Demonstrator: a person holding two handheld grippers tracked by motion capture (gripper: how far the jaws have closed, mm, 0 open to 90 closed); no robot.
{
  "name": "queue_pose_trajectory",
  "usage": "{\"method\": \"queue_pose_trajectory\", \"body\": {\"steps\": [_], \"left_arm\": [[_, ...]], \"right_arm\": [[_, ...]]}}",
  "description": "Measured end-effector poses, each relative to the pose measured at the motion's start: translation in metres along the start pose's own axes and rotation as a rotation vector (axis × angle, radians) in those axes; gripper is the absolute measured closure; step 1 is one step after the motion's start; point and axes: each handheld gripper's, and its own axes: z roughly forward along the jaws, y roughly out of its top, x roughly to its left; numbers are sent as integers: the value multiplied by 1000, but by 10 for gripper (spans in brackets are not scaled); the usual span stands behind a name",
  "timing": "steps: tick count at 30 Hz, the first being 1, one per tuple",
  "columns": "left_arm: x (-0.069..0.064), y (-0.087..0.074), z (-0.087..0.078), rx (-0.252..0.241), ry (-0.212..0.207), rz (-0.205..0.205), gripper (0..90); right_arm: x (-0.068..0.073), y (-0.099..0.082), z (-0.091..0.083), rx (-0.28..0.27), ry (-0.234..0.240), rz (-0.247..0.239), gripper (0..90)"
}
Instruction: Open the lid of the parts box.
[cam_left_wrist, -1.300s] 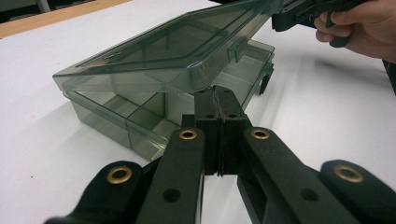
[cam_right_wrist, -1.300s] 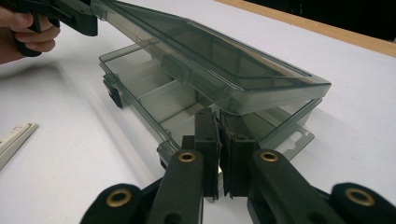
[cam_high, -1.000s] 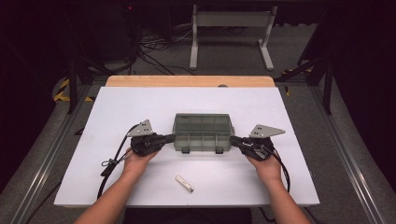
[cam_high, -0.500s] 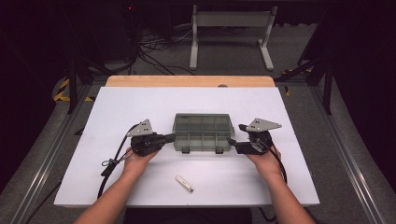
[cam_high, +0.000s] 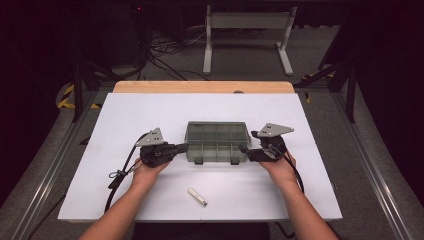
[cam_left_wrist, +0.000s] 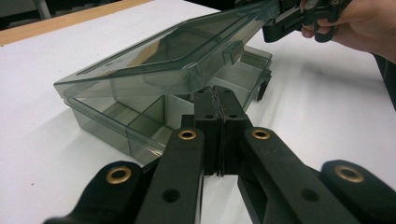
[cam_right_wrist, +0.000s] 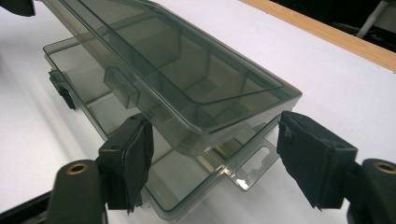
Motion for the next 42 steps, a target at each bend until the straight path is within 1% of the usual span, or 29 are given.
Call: {"method": "queue_pose_trajectory", "body": {"steps": [9, 12, 14, 15, 18, 19, 23, 24, 25, 27, 28, 31, 32, 33, 37, 39, 40, 41, 42], "left_arm": [[0, 0, 0, 1, 0, 1, 886], [0, 0, 0, -1, -1, -2, 886], [0, 1, -1, -5, 4, 5, 886], [0, 1, -2, -4, 1, -5, 886], [0, 2, -4, -1, 3, 5, 877], [0, 2, -5, -5, 7, 3, 862], [0, 4, -9, -10, 14, 0, 778], [0, 5, -12, -4, 24, 7, 745], [0, 5, -13, -2, 30, 6, 726], [-1, 6, -16, 4, 41, 18, 684], [-1, 6, -18, 10, 39, 15, 652], [-2, 7, -23, 6, 56, 32, 588], [-2, 8, -25, 12, 56, 33, 569], [-3, 8, -27, 14, 66, 40, 533], [-4, 8, -34, 17, 72, 34, 442], [-4, 7, -38, 22, 82, 40, 386], [-4, 7, -40, 17, 91, 40, 370], [-4, 7, -42, 15, 99, 38, 345], [-4, 7, -44, 14, 94, 22, 318]], "right_arm": [[-2, 1, 0, -9, 2, 7, 281], [-2, 2, -1, -22, 7, 13, 281], [-3, 4, -2, -27, 7, 13, 281], [-3, 5, -2, -28, 9, 13, 281], [-4, 8, -2, -34, 11, 12, 282], [-5, 10, -2, -39, 8, 6, 283], [-8, 14, -2, -49, 14, 11, 286], [-9, 16, -2, -47, 15, 14, 286], [-10, 17, -2, -47, 16, 13, 286], [-12, 21, -2, -53, 15, 8, 290], [-13, 23, -2, -56, 15, 10, 292], [-18, 27, -1, -58, 24, 25, 296], [-19, 29, -1, -57, 23, 25, 296], [-21, 31, 0, -57, 21, 23, 302], [-26, 39, 1, -62, 22, 25, 312], [-30, 43, 2, -64, 24, 29, 316], [-32, 45, 3, -69, 23, 31, 321], [-33, 46, 3, -72, 28, 38, 324], [-35, 48, 4, -70, 30, 41, 326]]}}
